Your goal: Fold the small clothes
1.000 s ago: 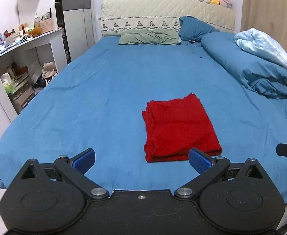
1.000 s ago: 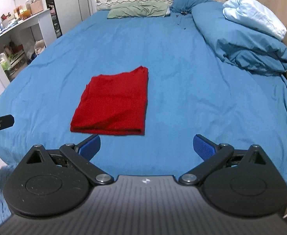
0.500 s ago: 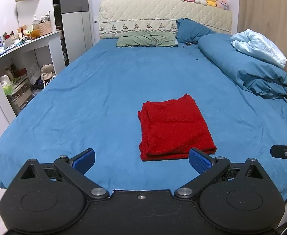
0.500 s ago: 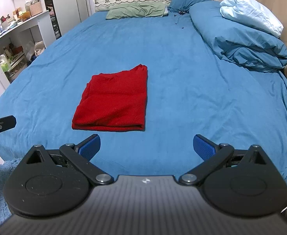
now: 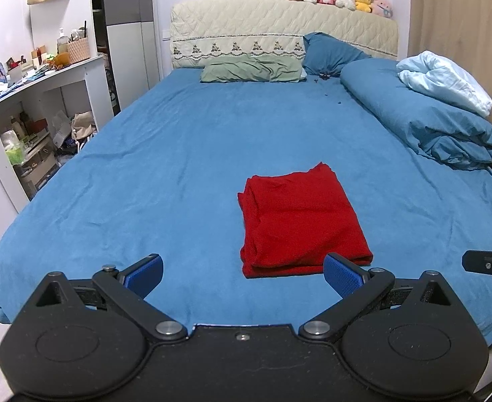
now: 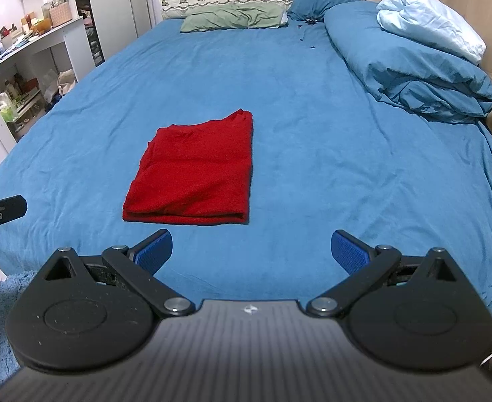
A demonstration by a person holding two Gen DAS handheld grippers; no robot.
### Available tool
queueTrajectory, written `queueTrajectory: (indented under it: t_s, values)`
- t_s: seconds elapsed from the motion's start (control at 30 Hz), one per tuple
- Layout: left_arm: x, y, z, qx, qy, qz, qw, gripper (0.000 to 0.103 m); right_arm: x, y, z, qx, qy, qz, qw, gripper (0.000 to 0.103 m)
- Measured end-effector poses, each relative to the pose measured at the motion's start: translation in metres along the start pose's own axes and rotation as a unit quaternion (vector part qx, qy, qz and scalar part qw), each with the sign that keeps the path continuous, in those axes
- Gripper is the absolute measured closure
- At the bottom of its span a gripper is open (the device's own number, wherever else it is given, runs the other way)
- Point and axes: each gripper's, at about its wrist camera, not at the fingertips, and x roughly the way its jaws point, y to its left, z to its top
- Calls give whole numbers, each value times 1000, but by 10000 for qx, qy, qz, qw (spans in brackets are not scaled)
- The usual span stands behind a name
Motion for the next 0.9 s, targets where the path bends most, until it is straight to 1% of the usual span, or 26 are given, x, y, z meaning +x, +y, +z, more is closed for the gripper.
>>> queueTrajectory:
  t_s: [0.13, 0.5, 0.9]
  values:
    - [-1, 1, 1, -65, -23, -29, 10000, 0, 1, 2, 1, -47, -5, -9, 10000, 0]
    - [1, -1, 0, -31, -42, 42, 10000, 0, 1, 4, 3, -74, -19, -18, 10000, 0]
    - [0, 0, -1, -49, -76, -1, 10000, 0, 0, 5, 2, -78, -27, -26, 10000, 0]
